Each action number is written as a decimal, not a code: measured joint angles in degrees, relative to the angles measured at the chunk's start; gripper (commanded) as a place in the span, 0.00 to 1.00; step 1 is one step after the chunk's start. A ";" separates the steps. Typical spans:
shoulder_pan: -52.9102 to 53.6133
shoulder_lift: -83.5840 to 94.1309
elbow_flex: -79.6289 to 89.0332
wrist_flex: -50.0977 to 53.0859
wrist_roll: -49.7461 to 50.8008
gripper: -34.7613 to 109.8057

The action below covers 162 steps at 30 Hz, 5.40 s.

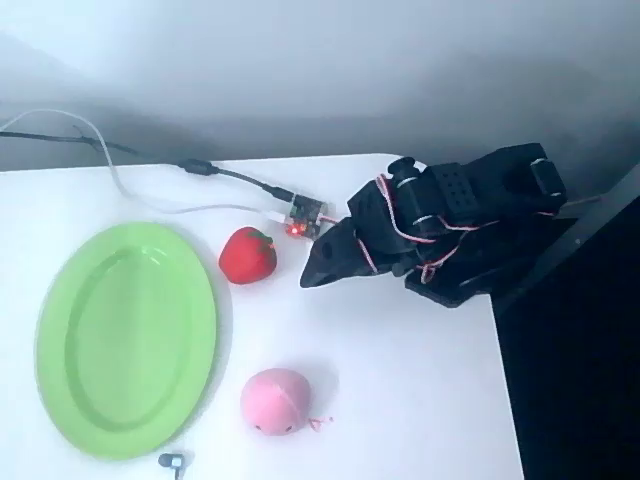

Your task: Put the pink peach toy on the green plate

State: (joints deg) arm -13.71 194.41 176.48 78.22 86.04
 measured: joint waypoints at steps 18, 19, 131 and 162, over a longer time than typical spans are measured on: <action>6.50 0.35 1.05 -3.87 -4.04 0.24; 6.42 0.35 0.70 -4.04 -4.04 0.24; -31.99 -92.64 -61.70 -34.72 24.96 0.48; -27.07 -101.25 -72.07 -47.64 13.36 0.53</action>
State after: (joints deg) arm -40.78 93.16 104.41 30.59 99.40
